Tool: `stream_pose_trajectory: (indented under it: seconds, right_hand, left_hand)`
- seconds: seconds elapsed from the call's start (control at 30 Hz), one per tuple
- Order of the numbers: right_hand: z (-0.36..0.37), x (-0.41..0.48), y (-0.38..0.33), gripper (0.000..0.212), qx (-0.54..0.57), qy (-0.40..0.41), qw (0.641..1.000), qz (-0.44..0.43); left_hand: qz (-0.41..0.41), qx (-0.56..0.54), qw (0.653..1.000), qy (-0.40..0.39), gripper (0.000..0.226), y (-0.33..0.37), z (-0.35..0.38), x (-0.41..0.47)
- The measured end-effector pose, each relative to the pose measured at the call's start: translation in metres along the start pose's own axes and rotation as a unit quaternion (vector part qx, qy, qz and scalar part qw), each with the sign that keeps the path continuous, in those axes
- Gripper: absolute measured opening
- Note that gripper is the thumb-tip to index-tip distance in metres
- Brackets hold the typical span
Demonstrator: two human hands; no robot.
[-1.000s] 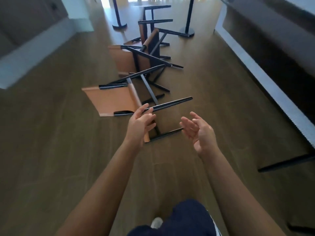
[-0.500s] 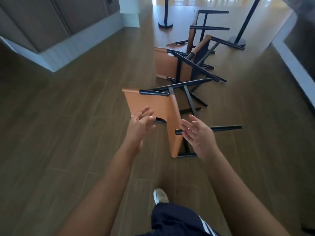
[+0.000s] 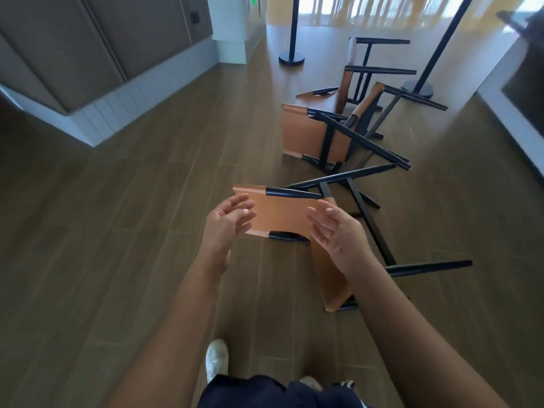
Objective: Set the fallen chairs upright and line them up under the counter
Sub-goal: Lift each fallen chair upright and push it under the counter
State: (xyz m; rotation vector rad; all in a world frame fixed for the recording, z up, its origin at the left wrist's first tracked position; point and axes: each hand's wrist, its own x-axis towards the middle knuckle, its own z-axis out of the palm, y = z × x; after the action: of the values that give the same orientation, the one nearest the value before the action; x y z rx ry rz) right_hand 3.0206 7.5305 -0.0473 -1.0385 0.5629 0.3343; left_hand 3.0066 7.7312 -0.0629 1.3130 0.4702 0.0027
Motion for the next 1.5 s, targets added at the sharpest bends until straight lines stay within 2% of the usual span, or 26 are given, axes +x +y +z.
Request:
stream_pose_trajectory:
  seconds: [0.13,0.23,0.5,0.77,0.93,1.17,1.4,1.5]
  right_hand:
    - [0.052,0.027,0.016,0.035,0.041,0.036,0.998,-0.028]
    - [0.084,0.042,0.021,0.029,0.067,0.075,0.993,-0.052]
    - [0.130,0.093,0.038,0.026,0.102,0.159,0.980,-0.070]
    - [0.179,0.195,0.013,0.025,0.123,0.172,0.975,-0.062]
    - [0.207,0.258,-0.013,0.025,0.149,0.198,0.967,-0.057]
    - [0.247,0.313,-0.039,0.025,0.141,0.230,0.962,-0.042]
    - [0.283,0.352,-0.047,0.026,0.197,0.302,0.929,-0.082]
    - [0.301,0.365,-0.035,0.026,0.238,0.345,0.903,-0.094]
  left_hand:
    - [-0.007,0.034,0.998,-0.056,0.030,0.026,-0.044,0.061]
    - [-0.015,0.055,0.994,-0.091,0.030,0.046,-0.071,0.100]
    - [-0.035,0.088,0.985,-0.147,0.028,0.077,-0.098,0.192]
    - [-0.035,0.129,0.972,-0.195,0.026,0.103,-0.063,0.309]
    - [-0.069,0.198,0.945,-0.251,0.027,0.116,-0.032,0.377]
    - [-0.099,0.213,0.931,-0.280,0.028,0.137,-0.009,0.451]
    - [-0.115,0.246,0.885,-0.378,0.025,0.142,0.006,0.516]
    - [-0.116,0.305,0.828,-0.456,0.028,0.142,0.006,0.544]
